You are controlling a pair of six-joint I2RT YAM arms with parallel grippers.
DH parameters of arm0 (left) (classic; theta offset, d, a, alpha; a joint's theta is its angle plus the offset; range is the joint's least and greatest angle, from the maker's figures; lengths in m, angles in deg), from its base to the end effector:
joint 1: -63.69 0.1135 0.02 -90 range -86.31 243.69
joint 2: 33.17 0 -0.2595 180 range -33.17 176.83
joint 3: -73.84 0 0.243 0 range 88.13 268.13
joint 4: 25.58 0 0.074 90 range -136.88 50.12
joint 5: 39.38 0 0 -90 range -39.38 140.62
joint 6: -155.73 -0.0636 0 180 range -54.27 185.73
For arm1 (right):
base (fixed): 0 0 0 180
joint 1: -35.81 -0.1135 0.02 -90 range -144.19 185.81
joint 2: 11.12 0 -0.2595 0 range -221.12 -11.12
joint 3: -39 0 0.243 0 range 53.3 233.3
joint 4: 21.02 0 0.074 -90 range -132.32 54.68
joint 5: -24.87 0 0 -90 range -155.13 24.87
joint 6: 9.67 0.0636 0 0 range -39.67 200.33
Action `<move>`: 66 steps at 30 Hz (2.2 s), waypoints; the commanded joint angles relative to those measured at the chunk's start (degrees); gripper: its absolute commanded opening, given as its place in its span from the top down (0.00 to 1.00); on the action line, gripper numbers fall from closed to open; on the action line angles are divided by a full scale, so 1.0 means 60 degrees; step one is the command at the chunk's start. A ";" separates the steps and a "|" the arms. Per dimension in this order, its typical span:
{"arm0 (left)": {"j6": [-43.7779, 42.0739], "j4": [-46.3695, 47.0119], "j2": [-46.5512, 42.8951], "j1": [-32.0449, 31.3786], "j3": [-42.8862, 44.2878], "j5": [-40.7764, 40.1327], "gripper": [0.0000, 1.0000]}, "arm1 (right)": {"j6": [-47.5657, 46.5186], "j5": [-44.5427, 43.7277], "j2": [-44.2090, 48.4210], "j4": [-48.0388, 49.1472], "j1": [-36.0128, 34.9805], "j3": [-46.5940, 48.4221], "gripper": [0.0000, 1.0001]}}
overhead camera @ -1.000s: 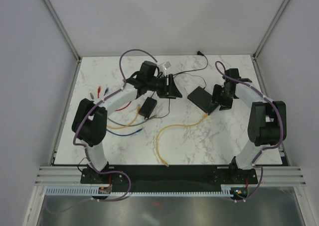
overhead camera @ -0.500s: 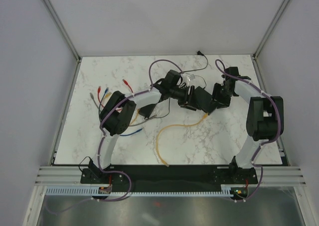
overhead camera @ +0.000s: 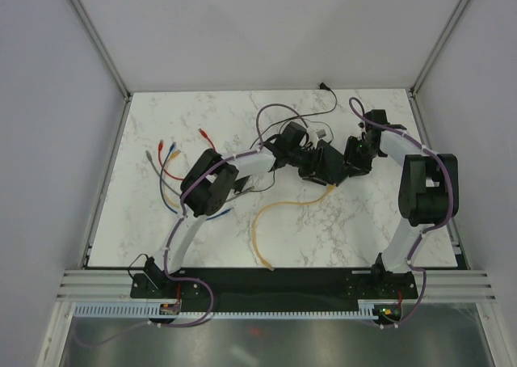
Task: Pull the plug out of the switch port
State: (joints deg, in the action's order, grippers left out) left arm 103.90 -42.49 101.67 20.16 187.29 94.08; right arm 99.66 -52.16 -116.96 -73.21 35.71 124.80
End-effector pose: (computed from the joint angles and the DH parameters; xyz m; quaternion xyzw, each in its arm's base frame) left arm 0.3494 -0.3923 0.1344 0.2003 0.8275 -0.5170 0.0884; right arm 0.3606 0.0149 0.1504 0.1468 0.9708 0.1359 0.1324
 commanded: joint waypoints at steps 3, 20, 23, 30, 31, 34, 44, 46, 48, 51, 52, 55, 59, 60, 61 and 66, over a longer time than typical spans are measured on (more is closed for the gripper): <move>0.0391 0.0289 0.0567 -0.0157 0.0671 -0.0432 0.52 | 0.0089 0.0445 -0.0157 0.0514 -0.0042 -0.0023 0.52; 0.0712 0.0202 0.1064 -0.0172 0.0656 -0.1047 0.52 | 0.0030 0.0328 -0.0143 0.0514 -0.0042 -0.0243 0.54; 0.1005 -0.0091 0.1255 -0.0172 0.1022 -0.1251 0.54 | 0.0030 0.0357 -0.0128 0.0529 -0.0042 -0.0243 0.54; 0.1372 -0.0604 0.1359 -0.0260 0.0994 -0.1999 0.62 | 0.0001 0.0314 -0.0187 0.0558 -0.0042 -0.0257 0.54; 0.1387 -0.0721 0.1344 -0.0289 0.0950 -0.2145 0.62 | 0.0001 0.0314 -0.0187 0.0558 -0.0042 -0.0257 0.54; 0.1547 -0.0736 0.1417 -0.0318 0.0994 -0.2351 0.62 | 0.0044 0.0299 -0.0172 0.0558 -0.0042 -0.0286 0.54; 0.1577 -0.2229 0.1593 -0.0523 0.1755 -0.3508 0.63 | 0.0264 0.0123 -0.0128 0.0587 -0.0042 -0.0418 0.55; 0.1533 -0.2347 0.1564 -0.0567 0.1756 -0.3755 0.69 | 0.0337 0.0050 -0.0143 0.0631 -0.0042 -0.0506 0.55; 0.1461 -0.2392 0.1476 -0.0597 0.1682 -0.3845 0.71 | 0.0396 -0.0023 -0.0128 0.0646 -0.0042 -0.0550 0.55; 0.1475 -0.2421 0.1563 -0.0655 0.1799 -0.3845 0.78 | 0.0484 -0.0125 -0.0084 0.0704 -0.0100 -0.0550 0.55; 0.1504 -0.2421 0.1564 -0.0670 0.1814 -0.3845 0.79 | 0.0513 -0.0126 -0.0084 0.0704 -0.0130 -0.0536 0.55; 0.1533 -0.2421 0.1680 -0.0670 0.1975 -0.3773 0.90 | 0.0572 -0.0228 -0.0084 0.0719 -0.0247 -0.0521 0.55; 0.1504 -0.2567 0.1783 -0.0670 0.2195 -0.3553 0.98 | 0.0659 -0.0418 -0.0128 0.0704 -0.0262 -0.0536 0.56; 0.1461 -0.2597 0.1798 -0.0656 0.2224 -0.3465 0.98 | 0.0645 -0.0462 -0.0128 0.0704 -0.0262 -0.0521 0.56; 0.1431 -0.2698 0.1827 -0.0655 0.2239 -0.3334 0.98 | 0.0674 -0.0506 -0.0128 0.0704 -0.0262 -0.0521 0.57; 0.0760 -0.3138 0.1930 -0.0641 0.2356 -0.2557 0.98 | 0.0747 -0.0667 -0.0157 0.0748 -0.0276 -0.0477 0.57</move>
State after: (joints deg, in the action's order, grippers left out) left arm 112.78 -57.47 109.43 17.10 200.75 79.59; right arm 103.53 -53.06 -116.80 -70.72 35.52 123.16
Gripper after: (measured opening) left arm 0.211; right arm 0.439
